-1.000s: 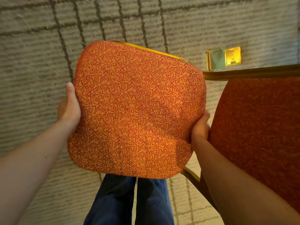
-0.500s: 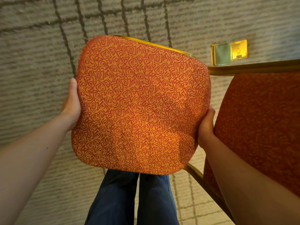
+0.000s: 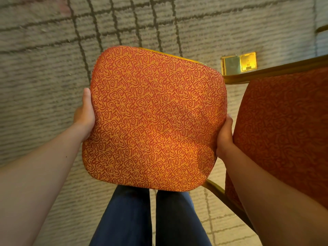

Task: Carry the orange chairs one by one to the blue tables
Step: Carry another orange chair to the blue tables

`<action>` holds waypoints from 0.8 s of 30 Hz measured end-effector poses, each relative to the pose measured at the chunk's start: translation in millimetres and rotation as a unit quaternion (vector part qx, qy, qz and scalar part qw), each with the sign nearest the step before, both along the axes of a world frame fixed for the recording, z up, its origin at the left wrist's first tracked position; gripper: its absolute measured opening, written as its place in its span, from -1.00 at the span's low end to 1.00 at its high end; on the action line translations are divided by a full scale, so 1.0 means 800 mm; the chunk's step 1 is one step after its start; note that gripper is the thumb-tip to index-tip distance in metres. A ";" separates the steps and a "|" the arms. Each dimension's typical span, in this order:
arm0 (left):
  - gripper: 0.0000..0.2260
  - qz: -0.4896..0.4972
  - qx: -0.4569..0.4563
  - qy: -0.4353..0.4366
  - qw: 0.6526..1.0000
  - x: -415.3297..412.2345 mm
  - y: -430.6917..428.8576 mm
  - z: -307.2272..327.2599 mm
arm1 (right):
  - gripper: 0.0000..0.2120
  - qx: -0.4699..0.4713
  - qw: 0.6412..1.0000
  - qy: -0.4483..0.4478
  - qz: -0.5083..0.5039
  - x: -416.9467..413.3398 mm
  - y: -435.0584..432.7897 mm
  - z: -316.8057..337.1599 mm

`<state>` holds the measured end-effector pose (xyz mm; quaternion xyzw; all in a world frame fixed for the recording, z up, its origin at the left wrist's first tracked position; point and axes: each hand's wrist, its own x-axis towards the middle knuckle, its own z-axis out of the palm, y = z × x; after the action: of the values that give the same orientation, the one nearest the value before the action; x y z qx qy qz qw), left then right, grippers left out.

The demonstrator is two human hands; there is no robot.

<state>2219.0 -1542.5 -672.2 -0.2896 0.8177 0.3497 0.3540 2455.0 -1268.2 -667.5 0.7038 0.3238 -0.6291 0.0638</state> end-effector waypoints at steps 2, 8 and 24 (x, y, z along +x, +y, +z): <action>-0.21 -0.006 -0.021 0.023 0.999 0.004 0.004 0.025 | -0.36 0.007 1.000 0.000 -0.005 -0.001 0.006 0.034; -0.18 -0.026 -0.027 0.032 0.999 0.012 0.022 0.141 | -0.38 0.039 0.999 0.006 -0.005 -0.001 0.014 0.147; -0.06 -0.071 0.004 0.043 0.997 0.038 0.046 0.310 | -0.35 0.107 0.993 0.030 0.039 0.042 0.035 0.331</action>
<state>2249.7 -1505.8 -424.4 -0.2142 0.8490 0.3394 0.3439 2488.3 -1240.0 -402.5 0.6738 0.4185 -0.6090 0.0030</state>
